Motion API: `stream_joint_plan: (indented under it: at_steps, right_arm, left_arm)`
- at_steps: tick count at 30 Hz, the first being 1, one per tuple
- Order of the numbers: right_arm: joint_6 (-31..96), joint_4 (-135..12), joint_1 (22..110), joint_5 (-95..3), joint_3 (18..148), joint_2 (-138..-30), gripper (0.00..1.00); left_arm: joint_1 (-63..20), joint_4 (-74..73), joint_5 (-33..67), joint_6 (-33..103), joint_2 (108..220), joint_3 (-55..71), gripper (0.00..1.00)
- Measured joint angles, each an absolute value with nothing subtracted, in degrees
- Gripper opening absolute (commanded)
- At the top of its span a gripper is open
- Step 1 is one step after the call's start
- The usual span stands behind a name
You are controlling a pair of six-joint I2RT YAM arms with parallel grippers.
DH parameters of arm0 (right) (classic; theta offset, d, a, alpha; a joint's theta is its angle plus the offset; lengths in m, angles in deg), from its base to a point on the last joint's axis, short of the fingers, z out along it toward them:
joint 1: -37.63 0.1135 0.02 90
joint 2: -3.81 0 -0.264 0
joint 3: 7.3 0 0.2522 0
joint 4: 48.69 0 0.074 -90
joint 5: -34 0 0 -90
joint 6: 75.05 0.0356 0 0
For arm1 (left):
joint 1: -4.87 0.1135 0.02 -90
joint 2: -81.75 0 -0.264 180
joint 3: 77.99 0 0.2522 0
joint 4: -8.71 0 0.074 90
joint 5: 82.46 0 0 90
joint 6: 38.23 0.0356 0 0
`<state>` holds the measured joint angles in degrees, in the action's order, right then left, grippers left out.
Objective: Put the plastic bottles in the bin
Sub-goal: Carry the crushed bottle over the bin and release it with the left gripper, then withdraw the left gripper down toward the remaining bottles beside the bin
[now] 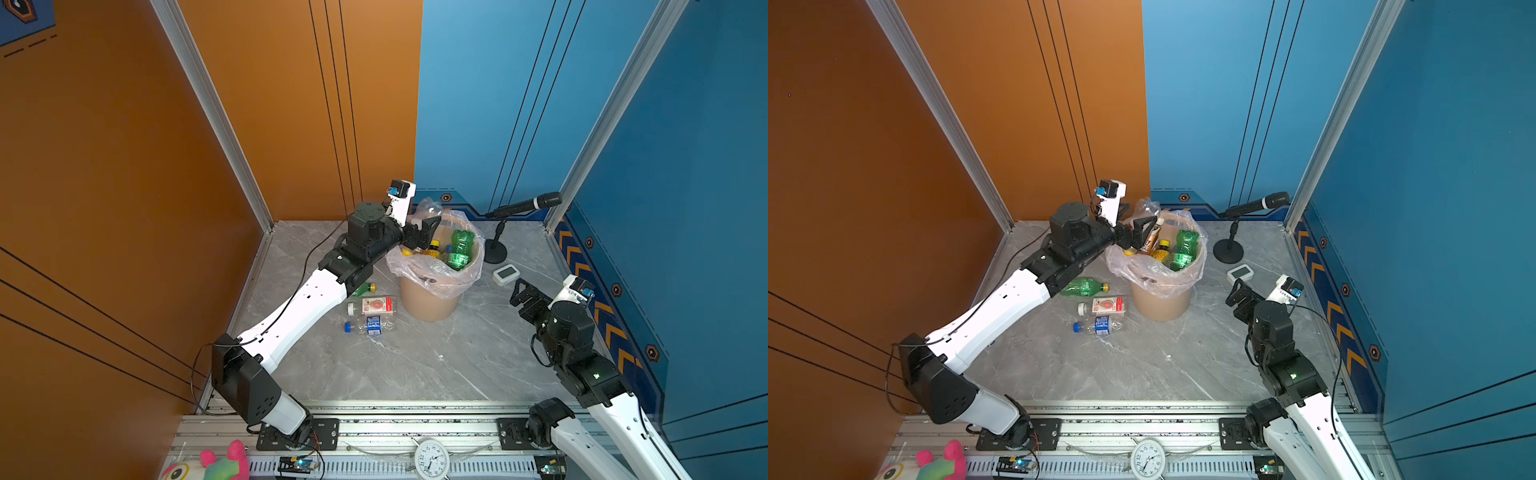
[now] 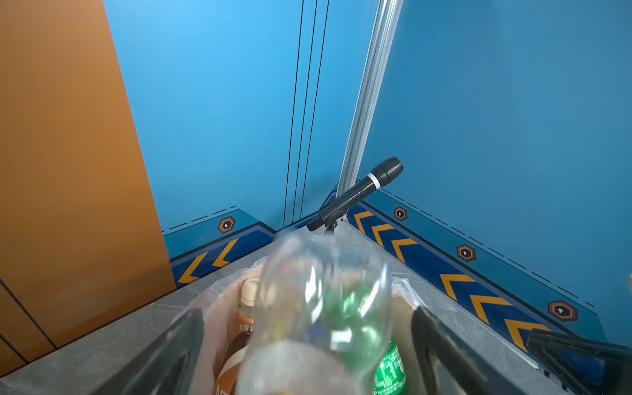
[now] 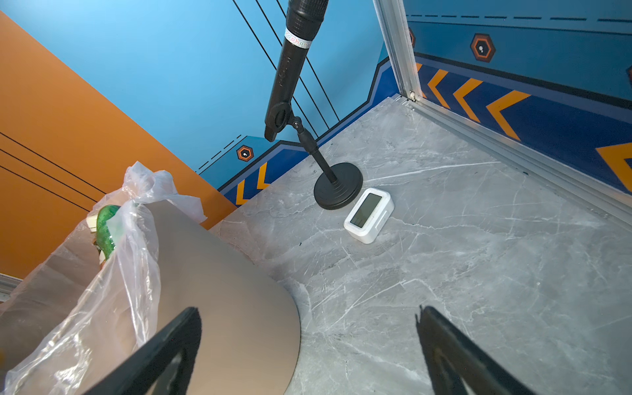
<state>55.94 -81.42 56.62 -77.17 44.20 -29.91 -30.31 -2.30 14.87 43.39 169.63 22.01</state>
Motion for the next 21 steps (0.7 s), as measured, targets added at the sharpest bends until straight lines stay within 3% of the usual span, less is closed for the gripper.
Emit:
stream_joint_plan:
  at_steps: [6, 12, 21]
  right_arm:
    - [55.9, -81.4, 55.5, -76.7, 44.2, -30.2, 1.00]
    - [55.9, -81.4, 54.8, -75.4, 44.2, -31.1, 1.00]
    - [55.9, -81.4, 54.8, -73.4, 44.2, -31.8, 1.00]
  left_arm:
    - [-30.3, -2.9, 15.0, 42.9, 167.2, 19.5, 0.98]
    - [-30.1, -2.1, 12.5, 42.5, 156.1, 11.6, 0.98]
    - [-28.7, -3.6, 0.7, 34.3, 130.8, -19.9, 0.97]
